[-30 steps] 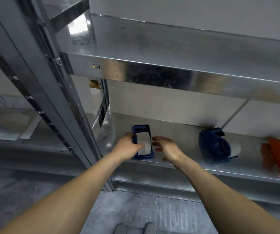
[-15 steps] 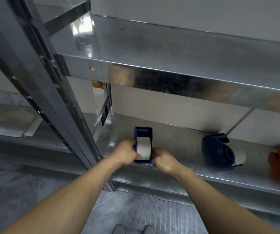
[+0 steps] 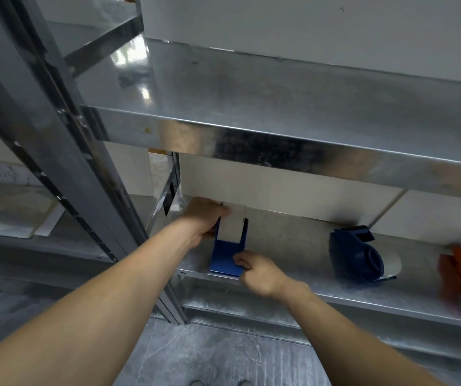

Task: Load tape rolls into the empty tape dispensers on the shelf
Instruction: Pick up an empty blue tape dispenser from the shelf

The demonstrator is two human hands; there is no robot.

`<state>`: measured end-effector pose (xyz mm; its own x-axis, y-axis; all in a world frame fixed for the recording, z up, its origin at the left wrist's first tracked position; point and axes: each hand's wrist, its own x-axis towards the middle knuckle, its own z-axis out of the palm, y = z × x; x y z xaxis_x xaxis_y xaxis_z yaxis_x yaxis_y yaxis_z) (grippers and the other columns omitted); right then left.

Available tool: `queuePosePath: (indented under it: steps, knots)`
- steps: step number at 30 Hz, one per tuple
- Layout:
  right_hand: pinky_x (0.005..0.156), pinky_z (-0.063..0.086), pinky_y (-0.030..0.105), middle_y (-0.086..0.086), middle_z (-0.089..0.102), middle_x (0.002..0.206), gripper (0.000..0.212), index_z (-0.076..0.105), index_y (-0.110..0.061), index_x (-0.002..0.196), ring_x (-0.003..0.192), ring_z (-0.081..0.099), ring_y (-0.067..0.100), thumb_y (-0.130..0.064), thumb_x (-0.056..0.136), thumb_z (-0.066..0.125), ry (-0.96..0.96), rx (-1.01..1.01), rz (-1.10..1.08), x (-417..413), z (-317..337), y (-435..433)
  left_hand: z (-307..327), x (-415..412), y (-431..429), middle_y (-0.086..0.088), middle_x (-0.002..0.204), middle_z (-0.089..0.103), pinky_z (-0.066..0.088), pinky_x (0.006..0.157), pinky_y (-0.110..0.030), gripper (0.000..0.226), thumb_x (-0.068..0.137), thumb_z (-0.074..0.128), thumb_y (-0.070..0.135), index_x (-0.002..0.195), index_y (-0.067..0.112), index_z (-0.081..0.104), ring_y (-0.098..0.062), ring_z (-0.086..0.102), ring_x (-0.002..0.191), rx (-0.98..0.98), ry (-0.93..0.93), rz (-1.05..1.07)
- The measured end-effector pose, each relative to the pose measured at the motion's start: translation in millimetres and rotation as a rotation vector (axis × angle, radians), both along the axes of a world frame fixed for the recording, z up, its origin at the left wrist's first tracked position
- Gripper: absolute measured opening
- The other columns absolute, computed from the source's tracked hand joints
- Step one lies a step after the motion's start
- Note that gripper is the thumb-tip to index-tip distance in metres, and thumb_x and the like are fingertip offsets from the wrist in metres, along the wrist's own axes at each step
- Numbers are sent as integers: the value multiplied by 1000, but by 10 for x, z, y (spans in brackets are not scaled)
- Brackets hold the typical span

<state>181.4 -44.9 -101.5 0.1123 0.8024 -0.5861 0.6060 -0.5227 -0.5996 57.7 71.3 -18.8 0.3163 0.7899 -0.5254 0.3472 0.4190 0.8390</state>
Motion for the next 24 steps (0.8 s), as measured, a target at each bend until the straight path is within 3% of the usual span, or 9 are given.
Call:
queuePosePath:
  steps: [4,9,13,17,20,22,24]
  knots:
    - [114,38,32,6,50,149,63,47,-13,145,139,45,20,-1,84,50,19,30,-42,-62,-14,28,-16,-49,-26,-8,86,65,54,62,-30,12,93,63,20,91,9,60,-21,63,76,21,20,-36]
    - [115,36,32,5,49,150,65,46,-14,145,140,43,21,0,82,50,28,43,-46,-52,5,71,14,-80,-31,-9,85,64,56,83,-43,17,97,57,27,87,12,58,-24,63,77,29,2,-14]
    - [114,37,31,5,49,150,66,47,-13,145,140,43,20,3,81,49,47,58,-59,-51,30,111,22,-86,-34,-10,85,63,56,81,-42,19,97,56,30,89,12,57,-25,62,78,31,5,-11]
    - [102,47,29,5,52,146,65,50,-16,143,135,48,20,1,80,52,82,62,-88,-53,72,128,38,-85,-20,-10,82,63,55,85,-45,20,97,55,30,88,12,58,-26,62,78,30,-5,-12]
    - [88,49,29,9,62,132,46,63,-11,126,120,58,27,-2,81,57,32,174,-163,-41,187,182,46,-77,-17,-9,81,63,56,83,-43,20,98,55,30,87,13,58,-24,62,75,33,-11,-12]
    - [83,50,39,13,70,111,23,70,-3,101,102,63,34,-8,83,57,-8,281,-243,-34,269,219,51,-74,-16,-9,82,65,56,79,-40,20,98,54,30,88,13,58,-24,63,75,29,-13,-12]
    - [81,52,47,9,73,92,17,69,-8,86,89,66,33,-19,78,59,58,362,-375,-26,316,252,58,-71,-16,-10,85,67,55,74,-37,21,98,53,30,90,12,59,-25,64,77,22,-9,-17]
